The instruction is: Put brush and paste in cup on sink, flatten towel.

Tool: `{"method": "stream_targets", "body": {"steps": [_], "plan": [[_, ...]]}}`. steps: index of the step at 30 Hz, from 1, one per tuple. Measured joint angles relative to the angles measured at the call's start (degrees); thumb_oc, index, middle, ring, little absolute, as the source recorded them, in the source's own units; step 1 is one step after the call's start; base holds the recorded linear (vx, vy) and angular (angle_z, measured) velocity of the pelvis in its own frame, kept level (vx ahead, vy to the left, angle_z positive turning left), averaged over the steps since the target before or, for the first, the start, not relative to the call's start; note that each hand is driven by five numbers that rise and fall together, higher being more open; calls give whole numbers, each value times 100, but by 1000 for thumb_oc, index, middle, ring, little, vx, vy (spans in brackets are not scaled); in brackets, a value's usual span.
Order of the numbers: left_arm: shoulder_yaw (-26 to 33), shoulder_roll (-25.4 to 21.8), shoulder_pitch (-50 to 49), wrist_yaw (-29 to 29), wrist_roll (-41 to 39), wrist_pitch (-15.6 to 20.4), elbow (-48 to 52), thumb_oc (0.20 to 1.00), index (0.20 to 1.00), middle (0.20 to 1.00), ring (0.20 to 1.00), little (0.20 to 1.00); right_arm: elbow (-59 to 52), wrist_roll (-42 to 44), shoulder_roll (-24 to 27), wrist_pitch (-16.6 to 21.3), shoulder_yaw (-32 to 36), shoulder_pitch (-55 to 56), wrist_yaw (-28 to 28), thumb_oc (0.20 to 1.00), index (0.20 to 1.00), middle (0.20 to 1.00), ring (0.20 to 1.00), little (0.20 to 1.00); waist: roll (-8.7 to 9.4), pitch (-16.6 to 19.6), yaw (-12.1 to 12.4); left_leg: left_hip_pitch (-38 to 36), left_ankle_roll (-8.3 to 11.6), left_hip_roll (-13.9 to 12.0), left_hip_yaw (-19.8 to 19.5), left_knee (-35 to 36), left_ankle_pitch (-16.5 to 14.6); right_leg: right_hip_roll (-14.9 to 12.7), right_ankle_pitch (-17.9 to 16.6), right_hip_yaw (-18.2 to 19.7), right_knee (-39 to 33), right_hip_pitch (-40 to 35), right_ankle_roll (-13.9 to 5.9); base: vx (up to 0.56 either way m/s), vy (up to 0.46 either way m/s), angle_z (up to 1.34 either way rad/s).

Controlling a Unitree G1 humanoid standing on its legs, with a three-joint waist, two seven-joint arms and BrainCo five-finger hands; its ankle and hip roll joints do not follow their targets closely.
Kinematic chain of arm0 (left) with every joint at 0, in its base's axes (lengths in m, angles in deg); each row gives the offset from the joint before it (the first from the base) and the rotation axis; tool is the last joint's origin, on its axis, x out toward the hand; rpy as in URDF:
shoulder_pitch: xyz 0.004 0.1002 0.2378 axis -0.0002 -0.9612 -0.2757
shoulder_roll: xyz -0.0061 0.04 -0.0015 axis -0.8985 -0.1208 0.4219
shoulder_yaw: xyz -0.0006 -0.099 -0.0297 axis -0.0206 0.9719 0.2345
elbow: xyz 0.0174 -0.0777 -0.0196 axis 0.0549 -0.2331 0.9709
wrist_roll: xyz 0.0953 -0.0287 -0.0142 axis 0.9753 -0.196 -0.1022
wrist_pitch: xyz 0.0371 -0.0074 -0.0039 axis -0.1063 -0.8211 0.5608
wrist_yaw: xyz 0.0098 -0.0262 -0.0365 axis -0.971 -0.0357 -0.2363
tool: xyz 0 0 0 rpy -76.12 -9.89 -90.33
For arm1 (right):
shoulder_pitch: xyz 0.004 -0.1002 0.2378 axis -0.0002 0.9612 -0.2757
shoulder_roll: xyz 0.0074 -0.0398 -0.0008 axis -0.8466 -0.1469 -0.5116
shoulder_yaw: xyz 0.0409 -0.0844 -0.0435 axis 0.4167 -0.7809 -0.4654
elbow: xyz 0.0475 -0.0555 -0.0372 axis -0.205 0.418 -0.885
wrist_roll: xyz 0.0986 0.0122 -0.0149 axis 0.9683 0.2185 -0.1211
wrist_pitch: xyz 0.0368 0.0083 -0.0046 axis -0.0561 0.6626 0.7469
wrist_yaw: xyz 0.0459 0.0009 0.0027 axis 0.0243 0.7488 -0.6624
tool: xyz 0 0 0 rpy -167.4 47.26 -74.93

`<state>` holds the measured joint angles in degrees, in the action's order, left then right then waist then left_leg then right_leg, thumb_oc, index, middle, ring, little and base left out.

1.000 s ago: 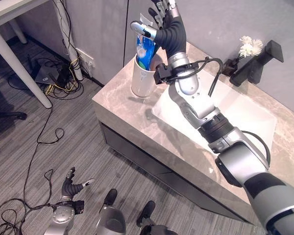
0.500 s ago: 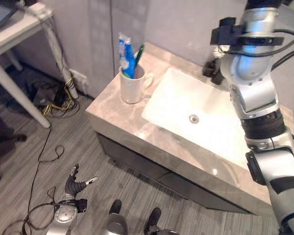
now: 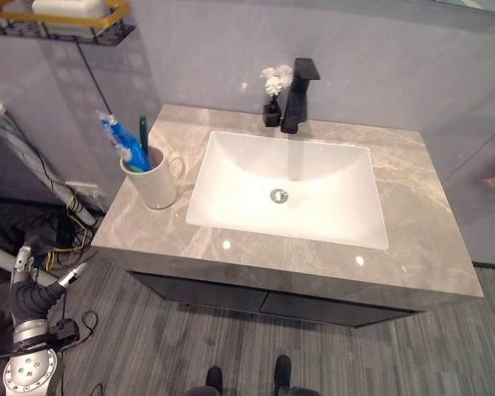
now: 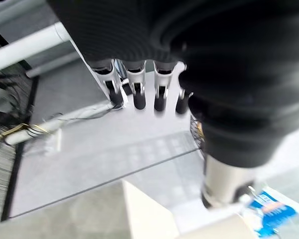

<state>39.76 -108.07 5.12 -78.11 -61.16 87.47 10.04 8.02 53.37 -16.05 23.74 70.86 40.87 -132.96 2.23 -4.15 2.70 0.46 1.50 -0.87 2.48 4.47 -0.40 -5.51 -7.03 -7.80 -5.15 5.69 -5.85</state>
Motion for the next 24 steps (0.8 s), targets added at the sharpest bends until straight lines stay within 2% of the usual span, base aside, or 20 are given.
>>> {"method": "stream_targets", "body": {"steps": [2, 4, 9, 12, 14, 16, 17, 18, 20, 23, 24], "plan": [[-26, -8, -61, 118, 4, -4, 27, 200, 200, 200, 200, 200, 643, 497, -259, 32, 44, 26, 11, 1000, 1000, 1000, 1000, 1000, -41, -2, -70, -62, 0, -9, 20, 31, 1, 2, 9, 18, -15, -41, -2, 3, -5, -3], [-38, -72, -69, 241, -3, -5, 160, 200, 200, 200, 200, 200, 1162, 918, -443, 169, 29, 20, 87, 1000, 1000, 1000, 1000, 1000, -9, 1, -75, -68, -2, -12, 16, 56, 4, 5, 21, 14, -29, -42, -1, 0, 0, 0], [-235, -397, -207, 488, -136, -6, 376, 200, 200, 200, 200, 200, 2349, 1492, -672, 279, -463, 115, 386, 1000, 1000, 1000, 1000, 1000, -184, -101, -73, -63, -8, 1, 27, 56, 9, -16, 27, 16, -30, -31, -10, 0, 0, 0], [-459, -567, -327, 664, -172, -8, 569, 200, 200, 200, 200, 200, 3257, 1980, -974, 295, -1170, -81, 903, 1000, 1000, 1000, 1000, 1000, -432, -241, -50, -38, -6, -3, 41, 59, 18, -7, 13, 24, -30, 5, -4, -3, -6, -1], [-493, -571, -347, 732, -175, -6, 639, 200, 200, 200, 200, 200, 3274, 2017, -1042, 292, -1597, -100, 1130, 1000, 1000, 1000, 1000, 1000, -543, -302, -59, -40, -4, -5, 50, 61, 20, -8, 11, 31, -30, 8, -5, 0, 0, 0], [-530, -587, -366, 796, -179, -8, 676, 200, 200, 200, 200, 200, 3310, 1971, -1099, 287, -2059, -99, 1430, 1000, 1000, 1000, 1000, 1000, -581, -322, -61, -38, 6, -16, 58, 60, 27, 7, 8, 47, -30, 13, 0, 9, -33, -2], [-693, -616, -353, 933, -346, -12, 699, 200, 200, 200, 200, 200, 3379, 1962, -1229, 262, -2522, -171, 1776, 1000, 1000, 1000, 1000, 1000, -630, -305, -47, -34, 8, -35, 58, 61, 25, 28, 17, 49, -30, 17, 5, 0, 0, 0], [-826, -643, -327, 1041, -446, -15, 686, 200, 200, 200, 200, 200, 3341, 1932, -1364, 266, -2872, -219, 2044, 1000, 1000, 1000, 1000, 1000, -619, -325, -54, -26, 15, -50, 71, 61, 27, 47, 18, 63, -30, 34, 11, 6, -33, -3], [-933, -655, -277, 1196, -464, -59, 693, 200, 200, 200, 200, 200, 3309, 1849, -1518, 258, -3017, -295, 2336, 1000, 1000, 1000, 1000, 1000, -625, -337, -51, -22, 17, -56, 72, 63, 26, 54, 24, 65, -30, 38, 19, 8, -15, -1], [-990, -679, -196, 1355, -680, -143, 642, 200, 200, 200, 200, 200, 2958, 1651, -1535, 244, -3845, -277, 2909, 1000, 1000, 1000, 1000, 1000, -596, -357, -48, 95, 29, -57, 103, 64, 35, 54, 40, 91, -31, 165, 43, 14, -12, -2], [-990, -679, -155, 1355, -679, -158, 643, 200, 200, 200, 200, 200, 2837, 1594, -1580, 267, -3921, -262, 3007, 1000, 1000, 1000, 1000, 1000, -598, -357, -50, 147, 34, -57, 107, 63, 40, 54, 33, 97, -30, 225, 49, 0, 0, 0]]}}
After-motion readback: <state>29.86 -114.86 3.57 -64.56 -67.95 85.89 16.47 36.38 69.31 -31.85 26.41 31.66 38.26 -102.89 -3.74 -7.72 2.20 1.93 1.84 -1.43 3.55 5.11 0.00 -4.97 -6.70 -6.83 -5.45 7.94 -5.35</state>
